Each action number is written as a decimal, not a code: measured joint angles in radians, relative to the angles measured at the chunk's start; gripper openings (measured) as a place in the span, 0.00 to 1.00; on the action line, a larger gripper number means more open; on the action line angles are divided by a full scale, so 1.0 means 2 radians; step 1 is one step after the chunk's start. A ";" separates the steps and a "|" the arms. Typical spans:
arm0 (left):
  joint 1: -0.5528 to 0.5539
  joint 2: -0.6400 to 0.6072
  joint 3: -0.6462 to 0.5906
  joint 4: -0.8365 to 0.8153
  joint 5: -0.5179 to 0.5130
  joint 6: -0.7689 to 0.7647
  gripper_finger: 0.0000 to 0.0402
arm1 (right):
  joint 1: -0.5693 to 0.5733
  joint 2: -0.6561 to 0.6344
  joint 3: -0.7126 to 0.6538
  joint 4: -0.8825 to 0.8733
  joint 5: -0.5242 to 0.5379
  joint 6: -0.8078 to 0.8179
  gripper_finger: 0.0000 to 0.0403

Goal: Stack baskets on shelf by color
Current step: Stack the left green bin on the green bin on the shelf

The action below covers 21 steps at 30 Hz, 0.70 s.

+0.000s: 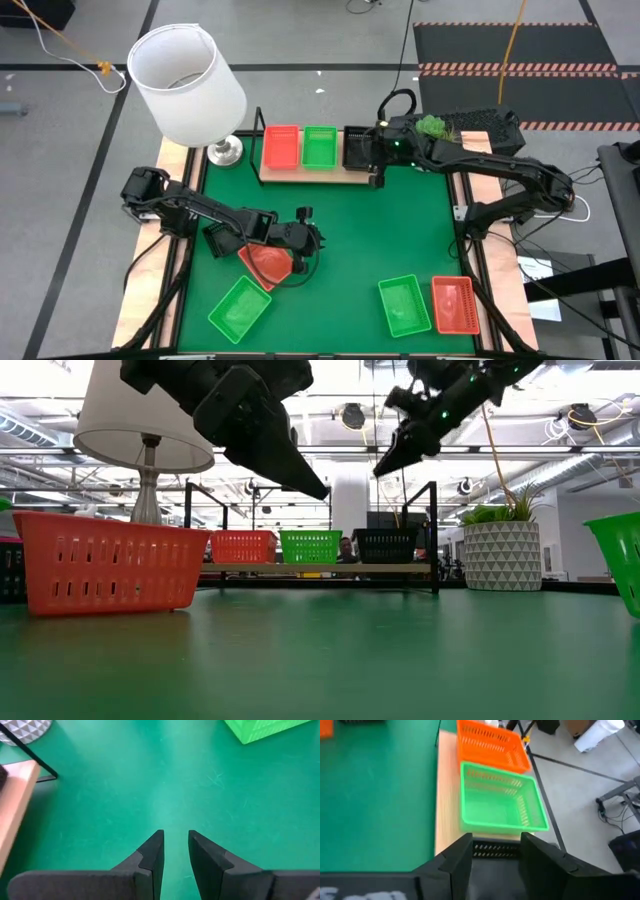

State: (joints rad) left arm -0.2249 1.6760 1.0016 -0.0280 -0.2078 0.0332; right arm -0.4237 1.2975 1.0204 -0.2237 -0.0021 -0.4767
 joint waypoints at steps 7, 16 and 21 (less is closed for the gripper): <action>-0.001 0.000 0.000 -0.006 0.014 -0.004 0.22 | 0.049 -0.046 0.000 -0.034 0.001 0.066 0.40; -0.006 -0.001 0.000 -0.032 0.014 -0.004 0.22 | 0.151 -0.088 0.000 -0.096 0.030 0.171 0.40; -0.017 -0.032 0.000 -0.080 0.014 -0.008 0.22 | 0.220 -0.088 0.000 -0.115 0.081 0.206 0.40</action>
State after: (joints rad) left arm -0.2592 1.6129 1.0019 -0.1884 -0.1802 0.0173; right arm 0.0162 1.1205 1.0210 -0.4535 0.1607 -0.0652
